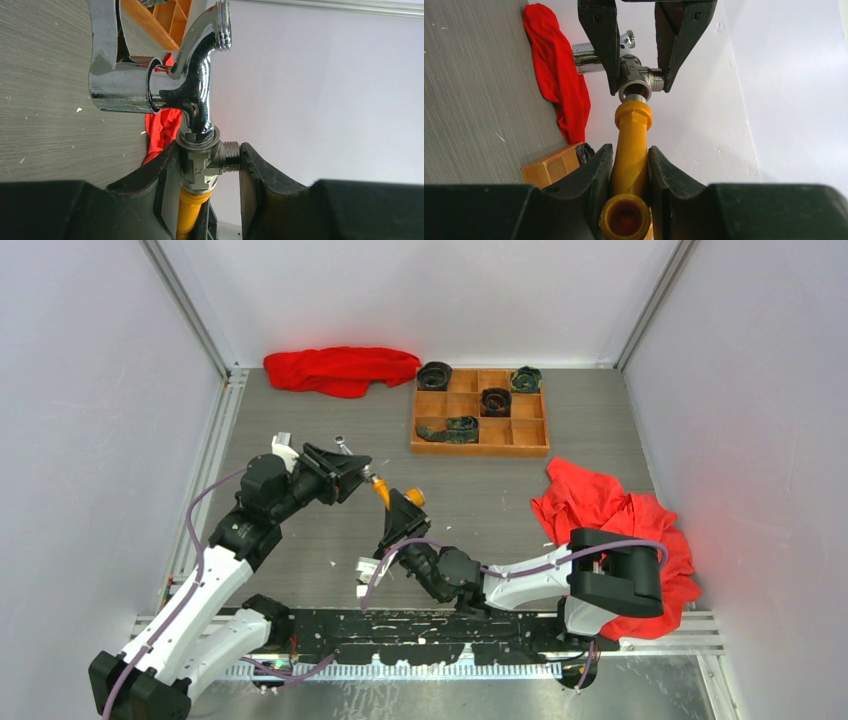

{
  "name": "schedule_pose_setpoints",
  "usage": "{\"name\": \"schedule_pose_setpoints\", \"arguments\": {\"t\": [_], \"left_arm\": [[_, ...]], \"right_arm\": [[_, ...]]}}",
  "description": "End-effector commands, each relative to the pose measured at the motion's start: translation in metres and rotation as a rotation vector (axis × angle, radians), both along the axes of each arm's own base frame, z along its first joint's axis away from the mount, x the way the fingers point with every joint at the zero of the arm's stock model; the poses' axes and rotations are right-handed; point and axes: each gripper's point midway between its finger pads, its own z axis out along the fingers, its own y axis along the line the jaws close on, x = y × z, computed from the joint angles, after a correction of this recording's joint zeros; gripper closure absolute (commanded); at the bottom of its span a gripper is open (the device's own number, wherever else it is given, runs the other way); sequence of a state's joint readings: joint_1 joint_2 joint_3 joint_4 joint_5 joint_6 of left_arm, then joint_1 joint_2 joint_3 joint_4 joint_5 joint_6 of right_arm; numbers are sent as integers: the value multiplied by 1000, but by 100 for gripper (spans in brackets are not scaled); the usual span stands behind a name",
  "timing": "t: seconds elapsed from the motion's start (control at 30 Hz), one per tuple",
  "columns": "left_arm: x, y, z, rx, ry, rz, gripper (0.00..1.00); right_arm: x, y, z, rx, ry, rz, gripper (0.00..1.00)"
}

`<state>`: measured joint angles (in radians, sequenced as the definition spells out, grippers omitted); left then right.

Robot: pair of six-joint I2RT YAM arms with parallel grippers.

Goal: Install the water faucets

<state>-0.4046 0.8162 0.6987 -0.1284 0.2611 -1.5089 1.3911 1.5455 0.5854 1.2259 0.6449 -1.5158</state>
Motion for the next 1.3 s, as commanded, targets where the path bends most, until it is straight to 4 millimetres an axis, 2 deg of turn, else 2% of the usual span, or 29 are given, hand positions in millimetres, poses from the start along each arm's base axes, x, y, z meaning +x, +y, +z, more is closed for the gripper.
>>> {"name": "schedule_pose_setpoints", "arguments": {"t": [0.0,0.23,0.73,1.27], "left_arm": [[-2,-3,32,-23,-118,-26,100],[-2,-5,32,8,-128,-40,100],[-7,-4,49,19,-186,-45,100],[-12,-12,53,45,-225,-96,100]], "right_arm": [[-1,0,39,147,-29,19,100],[-2,4,42,147,-33,31,100],[-2,9,22,114,-1,29,100],[-9,14,26,198,68,126,100]]}}
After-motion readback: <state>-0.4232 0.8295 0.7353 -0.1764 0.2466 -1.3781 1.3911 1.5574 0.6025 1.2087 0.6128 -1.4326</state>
